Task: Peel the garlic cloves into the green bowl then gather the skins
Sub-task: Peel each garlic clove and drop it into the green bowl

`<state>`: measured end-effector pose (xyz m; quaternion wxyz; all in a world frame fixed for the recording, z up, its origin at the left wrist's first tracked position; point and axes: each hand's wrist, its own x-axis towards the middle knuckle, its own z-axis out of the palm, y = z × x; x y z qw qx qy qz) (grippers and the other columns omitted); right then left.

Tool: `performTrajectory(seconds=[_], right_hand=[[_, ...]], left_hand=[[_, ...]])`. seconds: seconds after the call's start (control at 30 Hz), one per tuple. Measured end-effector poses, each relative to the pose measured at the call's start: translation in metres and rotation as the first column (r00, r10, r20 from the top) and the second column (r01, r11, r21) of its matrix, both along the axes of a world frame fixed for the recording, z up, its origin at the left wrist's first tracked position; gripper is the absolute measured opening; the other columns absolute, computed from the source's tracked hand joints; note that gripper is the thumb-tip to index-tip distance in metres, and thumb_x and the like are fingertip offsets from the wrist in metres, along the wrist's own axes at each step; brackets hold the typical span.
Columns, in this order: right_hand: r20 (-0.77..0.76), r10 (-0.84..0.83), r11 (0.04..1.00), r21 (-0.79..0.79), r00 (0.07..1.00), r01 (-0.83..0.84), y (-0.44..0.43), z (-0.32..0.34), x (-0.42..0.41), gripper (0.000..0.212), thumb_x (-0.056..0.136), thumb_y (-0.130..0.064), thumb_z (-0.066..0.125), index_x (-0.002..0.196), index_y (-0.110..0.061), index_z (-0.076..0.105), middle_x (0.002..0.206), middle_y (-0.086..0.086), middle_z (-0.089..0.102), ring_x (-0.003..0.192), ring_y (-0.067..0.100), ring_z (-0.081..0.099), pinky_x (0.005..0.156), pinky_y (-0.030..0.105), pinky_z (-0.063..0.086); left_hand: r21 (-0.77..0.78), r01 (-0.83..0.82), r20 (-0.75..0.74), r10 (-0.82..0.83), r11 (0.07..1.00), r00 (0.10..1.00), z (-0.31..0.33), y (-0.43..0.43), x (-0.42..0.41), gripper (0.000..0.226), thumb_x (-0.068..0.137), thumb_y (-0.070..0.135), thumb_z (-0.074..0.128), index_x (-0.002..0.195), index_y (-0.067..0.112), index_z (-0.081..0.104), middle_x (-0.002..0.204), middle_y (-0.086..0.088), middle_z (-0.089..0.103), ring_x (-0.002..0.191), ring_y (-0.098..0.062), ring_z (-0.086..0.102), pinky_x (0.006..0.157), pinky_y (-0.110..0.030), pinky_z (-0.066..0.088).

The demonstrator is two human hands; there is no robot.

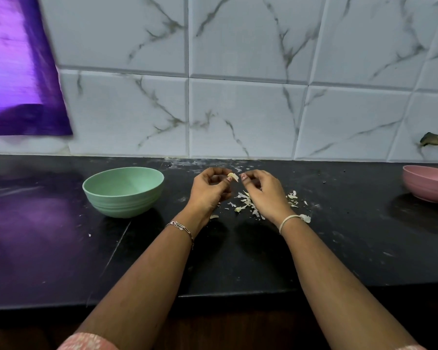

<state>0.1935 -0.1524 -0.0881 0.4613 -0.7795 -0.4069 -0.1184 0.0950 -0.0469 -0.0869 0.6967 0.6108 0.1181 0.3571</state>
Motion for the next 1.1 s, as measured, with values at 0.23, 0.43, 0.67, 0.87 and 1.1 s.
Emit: performTrajectory(seconds=[0.23, 0.43, 0.67, 0.87, 1.1], right_hand=[[-0.101, 0.062, 0.997, 0.056, 0.993, -0.057, 0.0032, -0.0006, -0.0010, 0.008, 0.093, -0.023, 0.063, 0.091, -0.020, 0.070, 0.081, -0.002, 0.069, 0.077, 0.014, 0.063, 0.070, 0.029, 0.049], [0.199, -0.078, 0.990, -0.102, 0.977, 0.100, 0.0002, 0.0001, -0.0071, 0.013, 0.097, -0.017, 0.052, 0.100, -0.015, 0.065, 0.101, 0.001, 0.065, 0.092, 0.022, 0.060, 0.077, 0.035, 0.044], [0.254, -0.120, 0.985, -0.089, 0.960, 0.146, 0.0007, 0.0016, -0.0087, 0.009, 0.093, -0.019, 0.055, 0.096, -0.018, 0.064, 0.088, -0.007, 0.057, 0.084, 0.020, 0.058, 0.082, 0.036, 0.041], [0.225, -0.108, 0.989, -0.079, 0.968, 0.128, 0.0035, -0.0001, -0.0056, 0.008, 0.093, -0.020, 0.056, 0.096, -0.020, 0.063, 0.086, -0.011, 0.053, 0.076, 0.011, 0.048, 0.084, 0.037, 0.043], [0.214, -0.138, 0.979, -0.116, 0.967, 0.165, 0.0016, 0.0006, -0.0085, 0.013, 0.097, -0.025, 0.050, 0.102, -0.020, 0.062, 0.093, -0.009, 0.058, 0.089, 0.016, 0.057, 0.087, 0.032, 0.030]], left_hand=[[0.093, -0.033, -0.021, 0.035, 0.995, 0.999, -0.0009, -0.0003, -0.0010, 0.011, 0.085, 0.001, 0.070, 0.090, 0.011, 0.070, 0.081, -0.006, 0.065, 0.069, -0.010, 0.059, 0.063, -0.020, 0.052], [0.057, -0.017, -0.050, 0.020, 0.998, 0.999, 0.0012, -0.0048, -0.0011, 0.015, 0.084, 0.012, 0.074, 0.094, 0.001, 0.070, 0.081, -0.010, 0.069, 0.065, -0.012, 0.058, 0.062, -0.022, 0.052], [0.013, 0.014, -0.044, -0.014, 1.000, 0.999, 0.0031, -0.0045, -0.0022, 0.014, 0.082, 0.007, 0.073, 0.093, -0.002, 0.069, 0.080, -0.011, 0.067, 0.063, -0.011, 0.056, 0.062, -0.020, 0.052], [-0.047, 0.050, -0.042, -0.052, 0.998, 0.998, 0.0026, -0.0007, -0.0024, 0.007, 0.087, 0.003, 0.067, 0.092, -0.001, 0.069, 0.086, -0.017, 0.069, 0.062, -0.011, 0.057, 0.063, -0.021, 0.054], [-0.046, 0.093, -0.062, -0.096, 0.995, 0.993, 0.0014, 0.0024, -0.0018, 0.005, 0.088, 0.003, 0.065, 0.089, 0.004, 0.070, 0.081, -0.010, 0.071, 0.069, -0.013, 0.061, 0.069, -0.023, 0.056]])
